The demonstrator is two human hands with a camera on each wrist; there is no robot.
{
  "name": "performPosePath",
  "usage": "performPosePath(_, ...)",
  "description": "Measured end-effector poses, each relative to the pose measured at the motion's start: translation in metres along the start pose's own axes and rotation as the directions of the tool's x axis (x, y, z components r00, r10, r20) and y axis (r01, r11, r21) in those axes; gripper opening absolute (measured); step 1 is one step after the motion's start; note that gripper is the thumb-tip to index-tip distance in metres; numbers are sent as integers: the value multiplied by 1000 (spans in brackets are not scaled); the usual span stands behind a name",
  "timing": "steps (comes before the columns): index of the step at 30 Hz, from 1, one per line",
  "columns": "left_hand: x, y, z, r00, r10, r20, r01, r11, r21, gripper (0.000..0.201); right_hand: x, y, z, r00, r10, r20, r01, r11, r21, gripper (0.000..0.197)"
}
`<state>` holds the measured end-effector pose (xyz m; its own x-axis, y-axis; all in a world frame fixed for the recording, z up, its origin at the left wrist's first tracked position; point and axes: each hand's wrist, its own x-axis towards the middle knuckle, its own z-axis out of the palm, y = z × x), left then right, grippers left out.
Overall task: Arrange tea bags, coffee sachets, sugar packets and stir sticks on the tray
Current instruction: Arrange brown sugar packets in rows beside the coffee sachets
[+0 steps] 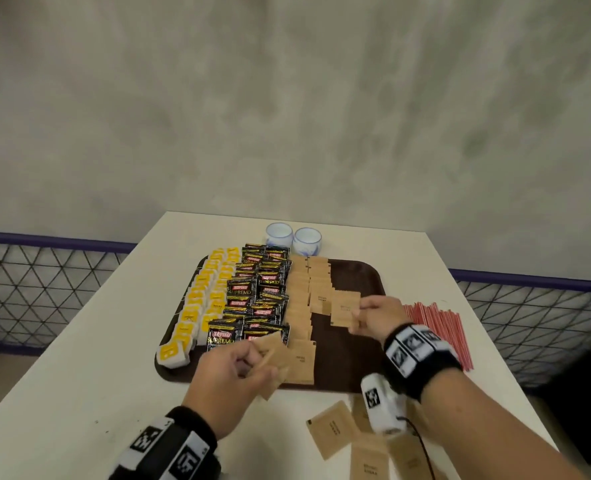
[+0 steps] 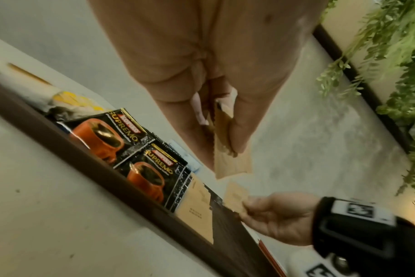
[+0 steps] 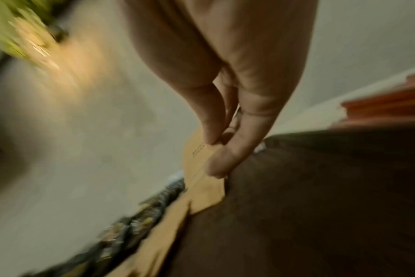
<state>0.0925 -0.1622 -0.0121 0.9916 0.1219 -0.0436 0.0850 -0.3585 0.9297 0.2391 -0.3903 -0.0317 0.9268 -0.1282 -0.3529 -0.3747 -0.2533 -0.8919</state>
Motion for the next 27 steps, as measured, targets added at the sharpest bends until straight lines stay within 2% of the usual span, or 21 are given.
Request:
performPosePath(3, 7, -1, -8, 1000, -11, -15, 10, 998, -64, 23, 37, 0, 19, 999, 17, -42, -24, 983, -183, 26)
performPosePath(6, 11, -2, -10, 1000, 7, -5, -7, 996, -91, 26, 56, -2, 27, 998, 38, 51, -21, 954, -300, 24)
performPosePath(14, 18, -10, -18, 997, 73, -18, -74, 996, -43, 19, 74, -10, 34, 991, 94, 99, -57, 942, -332, 21)
performPosePath(18, 19, -7, -17, 995, 103, -4, -103, 994, -24, 20, 71, -13, 38, 997, 47, 66, -20, 931, -364, 22)
performPosePath(21, 23, -5, -14, 994, 108, 22, -106, 992, -67, 19, 55, -20, 39, 998, -27, -53, 4, 919, -395, 23)
performPosePath(22, 24, -5, -13, 994, 103, 36, -99, 990, -104, 18, 44, -24, 38, 997, -59, -44, 38, 924, -380, 21)
performPosePath(23, 26, -4, -12, 995, 92, 49, -84, 986, -143, 18, 29, -30, 36, 996, -93, 13, 92, 934, -346, 18)
performPosePath(25, 29, -3, -9, 996, 57, 71, -40, 976, -213, 19, -10, -39, 32, 959, -155, 238, 213, 946, -246, 8)
performPosePath(27, 32, -1, -5, 994, 25, 109, 8, 958, -287, 21, -50, -40, 29, 849, -163, 503, 214, 976, -46, 11)
